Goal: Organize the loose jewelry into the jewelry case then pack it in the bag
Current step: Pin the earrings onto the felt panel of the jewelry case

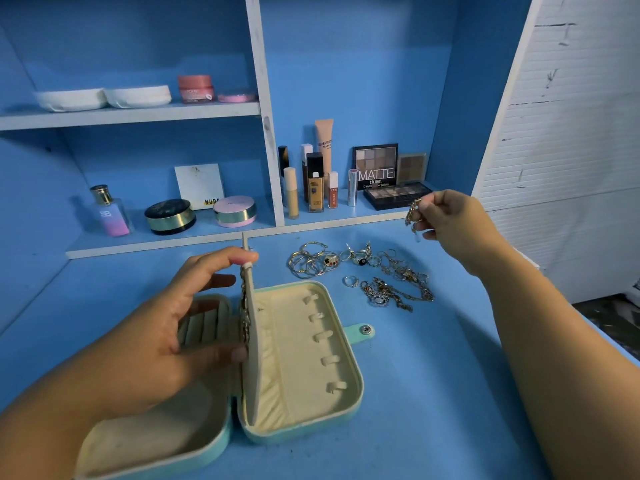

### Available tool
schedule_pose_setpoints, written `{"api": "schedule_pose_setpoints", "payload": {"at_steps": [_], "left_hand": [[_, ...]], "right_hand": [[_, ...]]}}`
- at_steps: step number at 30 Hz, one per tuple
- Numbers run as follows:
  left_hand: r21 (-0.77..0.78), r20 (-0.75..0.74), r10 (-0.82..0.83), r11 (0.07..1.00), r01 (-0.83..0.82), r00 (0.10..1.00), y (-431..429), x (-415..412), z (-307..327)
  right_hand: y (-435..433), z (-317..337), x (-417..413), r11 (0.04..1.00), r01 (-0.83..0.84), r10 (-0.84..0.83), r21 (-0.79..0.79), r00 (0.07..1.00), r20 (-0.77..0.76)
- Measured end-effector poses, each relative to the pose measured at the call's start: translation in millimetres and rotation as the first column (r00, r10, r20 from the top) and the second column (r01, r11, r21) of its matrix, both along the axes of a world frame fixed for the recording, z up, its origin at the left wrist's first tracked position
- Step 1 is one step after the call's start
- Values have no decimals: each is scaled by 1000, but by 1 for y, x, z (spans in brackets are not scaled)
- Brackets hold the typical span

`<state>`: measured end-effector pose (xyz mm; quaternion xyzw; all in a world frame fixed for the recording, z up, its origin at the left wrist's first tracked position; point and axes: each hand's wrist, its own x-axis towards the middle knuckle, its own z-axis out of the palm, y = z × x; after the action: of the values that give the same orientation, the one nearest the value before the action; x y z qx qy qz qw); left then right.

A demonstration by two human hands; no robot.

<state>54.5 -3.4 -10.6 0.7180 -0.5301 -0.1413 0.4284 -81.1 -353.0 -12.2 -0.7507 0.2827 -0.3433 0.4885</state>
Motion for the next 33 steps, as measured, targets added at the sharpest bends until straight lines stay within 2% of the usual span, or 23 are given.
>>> {"api": "schedule_pose_setpoints", "payload": {"at_steps": [7,11,16,22,27,33], "left_hand": [[-3,-19,0,1000,0,1000,0,1,-1],[-11,-15,4,1000,-4,1000,0,1,-2],[-19,-28,6,1000,-6,1000,0,2,-3],[-26,-45,-8,1000,7,999,0,3,-4],[-20,-36,0,1000,-1,999,0,3,-4],[-31,-32,-11,999,10,999,0,2,-3]], "right_hand": [[-2,-7,1,998,-7,-1,-65,991,-131],[-1,-12,2,969,-39,-44,-244,944,-327],[-2,-17,2,946,-121,-46,-301,869,-492],[3,-9,-3,902,-185,-61,-390,840,-540],[10,-5,-4,902,-302,8,-307,725,-689],[5,1,-15,906,-352,56,-236,652,-756]]}}
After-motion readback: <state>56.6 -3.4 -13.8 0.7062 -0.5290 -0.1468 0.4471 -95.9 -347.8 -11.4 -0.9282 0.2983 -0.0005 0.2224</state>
